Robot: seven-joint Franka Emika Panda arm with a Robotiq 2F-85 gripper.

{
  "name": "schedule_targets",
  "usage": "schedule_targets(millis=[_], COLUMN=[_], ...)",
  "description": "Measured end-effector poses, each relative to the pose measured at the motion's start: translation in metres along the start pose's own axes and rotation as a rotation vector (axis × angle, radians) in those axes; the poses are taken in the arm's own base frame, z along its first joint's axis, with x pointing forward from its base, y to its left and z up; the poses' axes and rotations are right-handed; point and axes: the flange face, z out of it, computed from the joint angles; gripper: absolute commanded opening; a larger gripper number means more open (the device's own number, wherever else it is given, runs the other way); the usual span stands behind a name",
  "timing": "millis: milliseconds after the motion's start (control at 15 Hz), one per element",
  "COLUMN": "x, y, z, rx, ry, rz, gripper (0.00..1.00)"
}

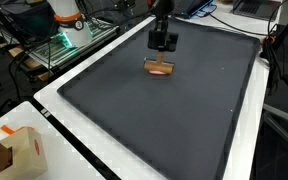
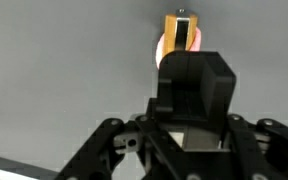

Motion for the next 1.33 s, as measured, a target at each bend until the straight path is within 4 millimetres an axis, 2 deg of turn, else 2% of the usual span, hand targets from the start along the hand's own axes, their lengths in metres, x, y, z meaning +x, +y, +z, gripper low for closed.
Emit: schedule_targets(millis=[533,1333], x=[0.000,0.004], y=[-0.020,-0.021], z=[0.006,0.006], rx=[0.114,0.075], ry=[-0.057,-0.010], rz=[-0.047,-0.072], gripper=[0.24,0.24])
